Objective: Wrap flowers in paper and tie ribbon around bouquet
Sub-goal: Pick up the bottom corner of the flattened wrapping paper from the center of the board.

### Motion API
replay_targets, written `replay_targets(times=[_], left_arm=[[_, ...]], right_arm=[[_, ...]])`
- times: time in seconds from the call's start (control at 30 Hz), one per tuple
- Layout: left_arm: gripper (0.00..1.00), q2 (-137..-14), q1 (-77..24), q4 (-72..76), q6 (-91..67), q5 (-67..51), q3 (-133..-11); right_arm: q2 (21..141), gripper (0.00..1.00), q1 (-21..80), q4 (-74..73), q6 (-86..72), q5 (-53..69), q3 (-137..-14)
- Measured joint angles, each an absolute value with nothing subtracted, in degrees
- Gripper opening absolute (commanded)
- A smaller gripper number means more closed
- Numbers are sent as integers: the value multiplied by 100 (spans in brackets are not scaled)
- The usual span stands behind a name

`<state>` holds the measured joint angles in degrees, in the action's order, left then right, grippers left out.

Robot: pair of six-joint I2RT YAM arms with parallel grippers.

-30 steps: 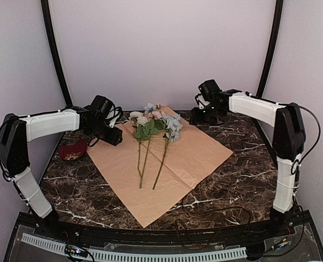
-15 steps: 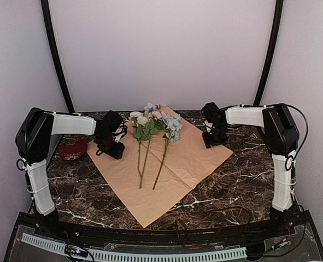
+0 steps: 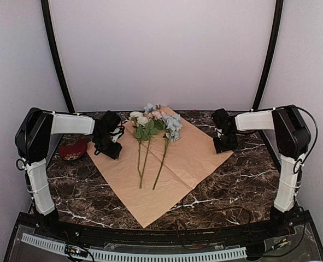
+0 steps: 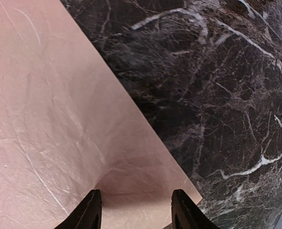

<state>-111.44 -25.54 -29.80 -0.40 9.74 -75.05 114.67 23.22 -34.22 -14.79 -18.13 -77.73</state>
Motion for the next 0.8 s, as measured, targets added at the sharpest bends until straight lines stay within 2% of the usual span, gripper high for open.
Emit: replay_targets(times=[0.33,0.43,0.53,0.7,0.8], left_arm=[[59,-11061,-2567,-3127,1,893,-7498],[61,-10398,-2716,-2954,279,683,-7220],[64,-9209,-3470,-2602,902,572,-6718],[67,-7520,-5706,-1903,1944,-259,-5774],[78,-7048,-5988,-1699,2311,-819,-5050]], right_arm=[[11139,50,2163,-3531,-1404,-1916,-7380],[11059,50,2206,-3776,-1251,-1826,-7419],[10877,49,2427,-3959,-1070,-1747,-7579],[10403,49,3334,-3861,-753,-1083,-7865],[10263,48,3988,-3673,-659,-349,-7970]])
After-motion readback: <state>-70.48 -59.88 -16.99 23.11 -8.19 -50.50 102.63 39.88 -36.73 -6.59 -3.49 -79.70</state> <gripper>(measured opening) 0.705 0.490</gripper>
